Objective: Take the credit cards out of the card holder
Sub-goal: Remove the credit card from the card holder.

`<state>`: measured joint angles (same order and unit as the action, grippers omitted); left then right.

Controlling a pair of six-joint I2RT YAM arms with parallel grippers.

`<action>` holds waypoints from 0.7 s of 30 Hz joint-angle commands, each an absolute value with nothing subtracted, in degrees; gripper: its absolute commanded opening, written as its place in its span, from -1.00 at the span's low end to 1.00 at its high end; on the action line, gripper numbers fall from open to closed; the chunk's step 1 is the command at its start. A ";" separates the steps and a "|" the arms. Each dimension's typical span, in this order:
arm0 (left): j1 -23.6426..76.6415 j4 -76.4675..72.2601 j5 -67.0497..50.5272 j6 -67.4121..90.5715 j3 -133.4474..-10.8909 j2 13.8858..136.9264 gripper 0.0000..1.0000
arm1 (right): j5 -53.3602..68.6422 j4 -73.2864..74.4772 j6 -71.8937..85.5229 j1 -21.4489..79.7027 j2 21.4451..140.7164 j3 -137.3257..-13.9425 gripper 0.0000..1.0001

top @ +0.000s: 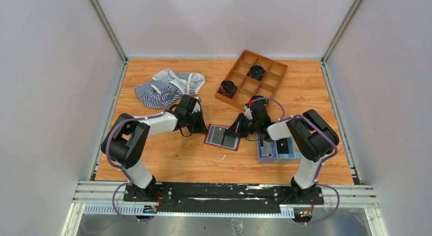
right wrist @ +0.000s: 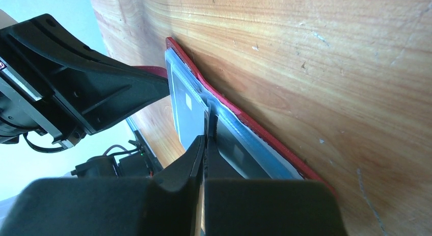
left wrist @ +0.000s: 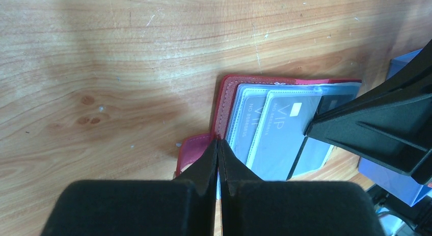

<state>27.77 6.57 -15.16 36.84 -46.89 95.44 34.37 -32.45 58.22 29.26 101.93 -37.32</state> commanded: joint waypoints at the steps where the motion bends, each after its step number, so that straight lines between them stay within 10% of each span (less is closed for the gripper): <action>1: 27.42 13.51 -10.49 34.29 -44.47 97.83 -1.00 | 33.25 -30.18 59.20 29.15 100.70 -35.13 -1.00; 21: 27.60 3.21 -20.39 35.87 -40.95 86.70 -0.77 | 42.09 -41.22 61.76 29.18 109.05 -39.54 -0.99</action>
